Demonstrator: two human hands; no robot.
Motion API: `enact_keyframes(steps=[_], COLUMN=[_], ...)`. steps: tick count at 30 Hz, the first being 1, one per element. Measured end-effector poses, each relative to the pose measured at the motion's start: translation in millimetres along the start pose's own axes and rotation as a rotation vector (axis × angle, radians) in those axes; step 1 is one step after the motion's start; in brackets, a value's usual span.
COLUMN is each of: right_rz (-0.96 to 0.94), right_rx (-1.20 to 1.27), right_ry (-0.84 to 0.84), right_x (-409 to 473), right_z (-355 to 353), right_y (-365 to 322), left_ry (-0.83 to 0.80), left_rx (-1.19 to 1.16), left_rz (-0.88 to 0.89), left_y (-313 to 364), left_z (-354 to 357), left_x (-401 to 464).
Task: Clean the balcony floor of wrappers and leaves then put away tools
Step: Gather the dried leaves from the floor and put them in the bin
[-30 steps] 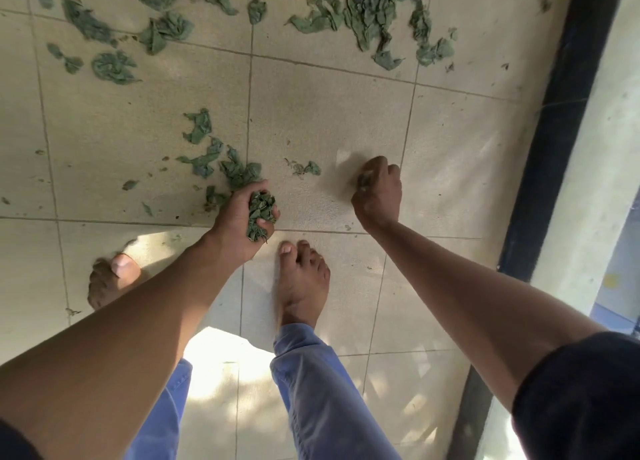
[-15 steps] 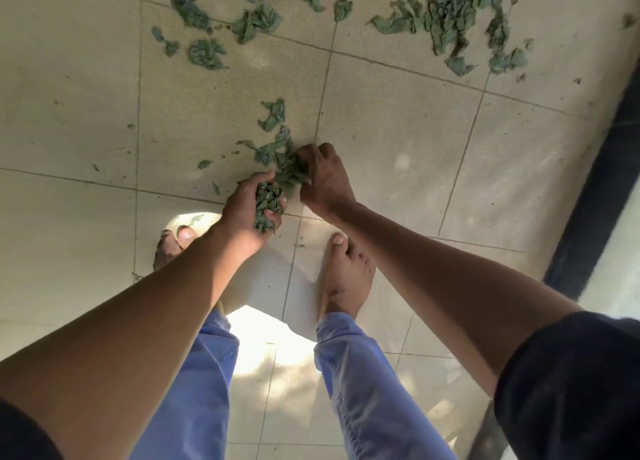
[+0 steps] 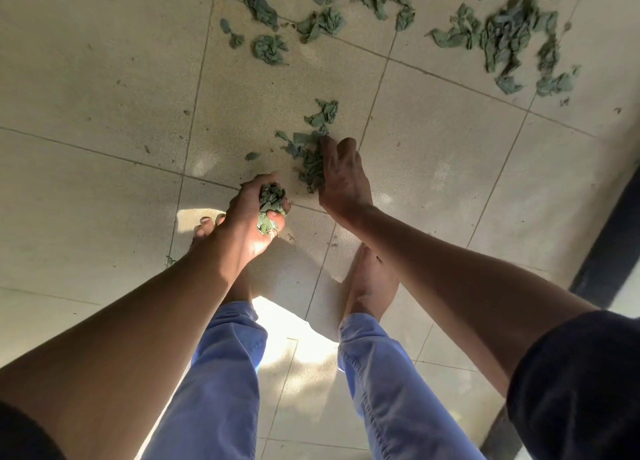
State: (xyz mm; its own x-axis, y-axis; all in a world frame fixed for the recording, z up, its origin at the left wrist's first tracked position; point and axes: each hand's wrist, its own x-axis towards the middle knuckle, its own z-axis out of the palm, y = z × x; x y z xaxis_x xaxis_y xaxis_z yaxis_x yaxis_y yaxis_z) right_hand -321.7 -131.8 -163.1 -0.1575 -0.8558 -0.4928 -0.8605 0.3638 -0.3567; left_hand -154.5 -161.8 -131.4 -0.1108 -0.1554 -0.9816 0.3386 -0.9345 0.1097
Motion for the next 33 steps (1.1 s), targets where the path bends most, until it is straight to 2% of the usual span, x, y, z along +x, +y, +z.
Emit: enact_keyframes(steps=[4, 9, 14, 21, 27, 33], right_rz=[-0.027, -0.139, -0.193, -0.325, -0.405, -0.364], right_rx=[-0.215, -0.304, -0.369, -0.418, -0.385, -0.244], right_ry=[0.055, -0.119, -0.199, -0.058, -0.05, -0.034], right_x=[-2, -1, -1, -2, -3, 1], right_z=[2, 7, 5, -3, -2, -5], right_y=[-8, -20, -31, -17, 1, -1], left_ry=[-0.011, -0.039, -0.072, -0.09, -0.102, -0.092], left_rx=[0.037, 0.012, 0.006, -0.014, -0.017, -0.072], left_rz=[-0.027, -0.016, -0.012, -0.031, -0.054, -0.089], left_y=[5, 9, 15, 19, 16, 6], left_z=[-6, -12, -22, -34, -37, -33], left_x=[-3, -7, -10, -12, -12, -13])
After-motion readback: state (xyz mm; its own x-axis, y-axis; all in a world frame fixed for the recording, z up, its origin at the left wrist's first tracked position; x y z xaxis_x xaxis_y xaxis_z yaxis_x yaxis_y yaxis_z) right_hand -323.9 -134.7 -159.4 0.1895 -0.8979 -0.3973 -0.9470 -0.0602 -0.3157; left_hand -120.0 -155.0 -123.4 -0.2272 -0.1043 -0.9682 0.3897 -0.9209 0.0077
